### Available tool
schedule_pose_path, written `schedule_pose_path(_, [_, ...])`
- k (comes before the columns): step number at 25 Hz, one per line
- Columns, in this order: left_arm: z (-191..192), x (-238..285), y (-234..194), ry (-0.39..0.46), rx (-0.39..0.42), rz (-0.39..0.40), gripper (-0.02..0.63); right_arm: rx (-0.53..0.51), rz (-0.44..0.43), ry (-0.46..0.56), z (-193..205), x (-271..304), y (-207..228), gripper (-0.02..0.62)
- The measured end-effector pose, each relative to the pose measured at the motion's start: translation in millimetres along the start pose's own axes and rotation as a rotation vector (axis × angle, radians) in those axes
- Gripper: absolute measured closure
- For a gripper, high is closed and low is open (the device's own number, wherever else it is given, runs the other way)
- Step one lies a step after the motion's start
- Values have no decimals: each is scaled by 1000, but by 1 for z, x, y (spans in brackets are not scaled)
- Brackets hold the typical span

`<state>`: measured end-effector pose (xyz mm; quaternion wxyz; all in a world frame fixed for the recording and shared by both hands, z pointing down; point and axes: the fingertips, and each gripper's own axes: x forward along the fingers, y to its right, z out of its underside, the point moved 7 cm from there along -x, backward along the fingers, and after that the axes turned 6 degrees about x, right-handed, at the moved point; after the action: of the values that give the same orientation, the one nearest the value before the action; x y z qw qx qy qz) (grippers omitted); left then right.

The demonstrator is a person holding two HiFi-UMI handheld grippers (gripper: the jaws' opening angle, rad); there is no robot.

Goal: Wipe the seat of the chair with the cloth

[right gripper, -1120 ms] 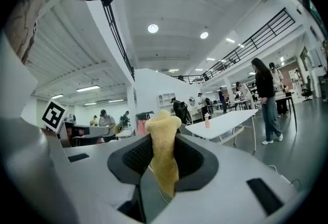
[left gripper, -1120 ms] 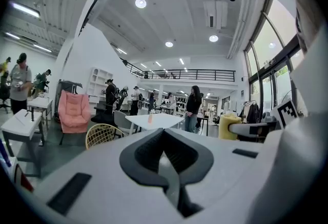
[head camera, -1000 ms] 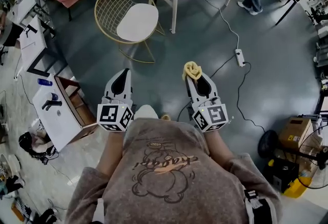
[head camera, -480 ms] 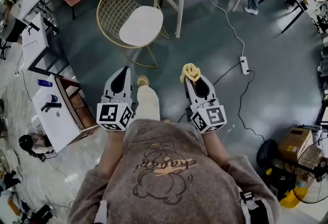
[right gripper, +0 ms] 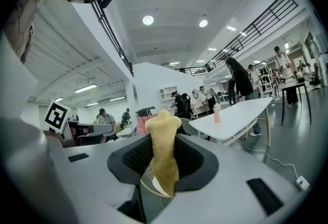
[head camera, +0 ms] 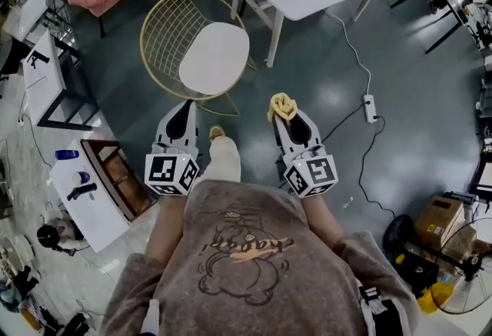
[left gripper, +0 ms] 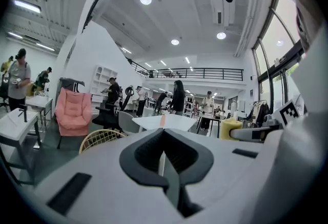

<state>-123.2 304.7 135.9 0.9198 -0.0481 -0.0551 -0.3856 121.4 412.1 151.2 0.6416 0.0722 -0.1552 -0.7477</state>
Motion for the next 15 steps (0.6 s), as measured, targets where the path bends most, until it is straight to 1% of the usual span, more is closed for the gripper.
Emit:
schedule_pose_path(4, [-12,49,-50,-8,-8,20,598,-6,-2,-20,-12,70,-2,472])
schedule_pose_path(8, [-27,91,-94,3,-14,31,597,-11,5,-17,-27,131,-1,472])
schedule_pose_path(11, [-36,117,-121,17,-11,37,597,-24,10,-10,-37,167,2,474])
schedule_pose_path(15, [-41,138,-148,25,-8,22,597,-25,10,-5,-43,202,7,472])
